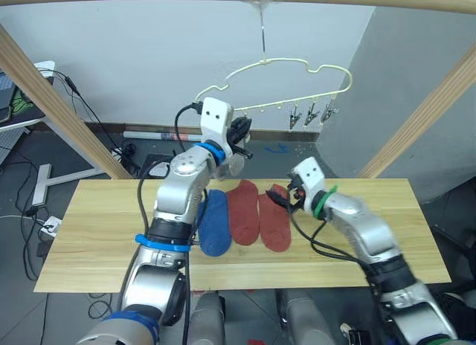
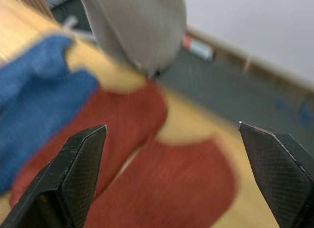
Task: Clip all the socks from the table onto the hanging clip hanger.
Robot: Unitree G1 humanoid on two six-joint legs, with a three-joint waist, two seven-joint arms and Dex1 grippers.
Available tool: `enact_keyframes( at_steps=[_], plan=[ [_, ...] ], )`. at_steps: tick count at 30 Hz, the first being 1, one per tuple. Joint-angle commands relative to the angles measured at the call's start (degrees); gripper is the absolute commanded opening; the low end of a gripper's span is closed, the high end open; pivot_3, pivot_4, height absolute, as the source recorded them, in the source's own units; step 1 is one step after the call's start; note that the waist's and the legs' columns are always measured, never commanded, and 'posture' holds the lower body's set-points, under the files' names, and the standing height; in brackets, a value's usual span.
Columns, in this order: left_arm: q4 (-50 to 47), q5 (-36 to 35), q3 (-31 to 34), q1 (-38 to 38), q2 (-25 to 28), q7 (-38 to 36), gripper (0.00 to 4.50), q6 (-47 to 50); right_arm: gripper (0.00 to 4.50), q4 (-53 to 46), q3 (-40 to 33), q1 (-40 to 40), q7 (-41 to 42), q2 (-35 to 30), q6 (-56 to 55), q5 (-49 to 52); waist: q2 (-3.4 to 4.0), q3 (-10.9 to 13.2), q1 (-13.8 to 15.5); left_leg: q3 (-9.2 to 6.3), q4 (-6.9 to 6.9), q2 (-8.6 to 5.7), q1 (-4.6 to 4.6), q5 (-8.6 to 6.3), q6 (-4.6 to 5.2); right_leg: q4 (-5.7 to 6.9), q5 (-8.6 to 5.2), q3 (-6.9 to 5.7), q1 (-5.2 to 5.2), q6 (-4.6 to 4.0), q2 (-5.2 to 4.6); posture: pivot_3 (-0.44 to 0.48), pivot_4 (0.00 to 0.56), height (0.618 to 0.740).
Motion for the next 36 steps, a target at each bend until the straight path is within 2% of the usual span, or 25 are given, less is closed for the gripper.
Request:
enact_keyframes(
  at_steps=[1,6,13,16,23,27,36],
  plan=[
    [-2.13,0.0,-0.38,1.17,-0.26,0.44,0.09,1.12,4.5,4.75,-0.74,-1.99,-1.79,2.04,-2.16,-2.24,0.0,0.0,0.11,0.0,0.01,0.0,-0.02,0.0,0.0,-0.01,0.0,0.0,0.0,0.0,-0.01,0.025,0.266,0.74],
    [-4.49,0.1,-1.0,2.19,-1.28,1.7,0.09,1.83,4.5,11.12,0.96,-2.56,-2.83,3.53,-3.46,-6.31,0.0,0.0,0.16,-0.02,0.0,-0.01,0.0,0.0,0.0,-0.01,0.0,-0.01,0.02,0.0,-0.01,0.035,0.268,0.74],
    [-6.26,-0.18,-0.75,3.28,-1.11,1.65,0.09,3.2,4.5,15.26,1.72,-1.36,-2.31,3.92,-4.49,-9.95,0.0,0.0,0.16,-0.02,0.0,-0.01,0.03,0.0,0.0,0.0,0.0,-0.01,0.04,0.0,-0.01,0.043,0.269,0.74],
    [-5.76,0.52,-1.28,3.0,-0.71,1.27,0.09,2.59,3.89,15.6,1.65,-0.57,-1.5,3.94,-4.71,-10.58,0.0,-0.01,0.16,-0.02,0.0,-0.01,0.18,0.0,0.0,-0.01,0.0,-0.01,0.21,0.01,-0.01,0.041,0.27,0.74],
    [-5.65,0.34,-1.29,2.8,-0.6,0.68,0.09,2.79,1.43,15.22,1.75,1.42,0.64,1.98,-6.09,-11.6,0.0,-0.01,0.11,-0.01,0.0,-0.01,0.38,-0.01,0.0,-0.04,-0.01,0.0,0.42,0.01,-0.01,0.036,0.269,0.74],
    [-5.83,-0.94,-0.76,2.42,-0.16,-0.66,0.09,4.41,0.04,11.81,1.44,2.6,3.5,0.25,-6.76,-11.0,0.0,-0.01,0.11,-0.01,0.0,-0.01,0.4,0.0,0.0,-0.04,0.0,0.0,0.44,0.02,-0.01,0.036,0.269,0.74],
    [-7.09,-13.23,6.37,0.52,3.39,-5.15,0.09,20.5,0.04,-4.52,1.21,5.25,13.6,-9.67,-15.92,-10.34,0.01,0.01,-0.52,0.0,-0.03,-0.01,0.37,-0.01,0.0,-0.06,-0.01,0.01,0.38,0.02,0.0,0.027,0.276,0.74]
  ],
)
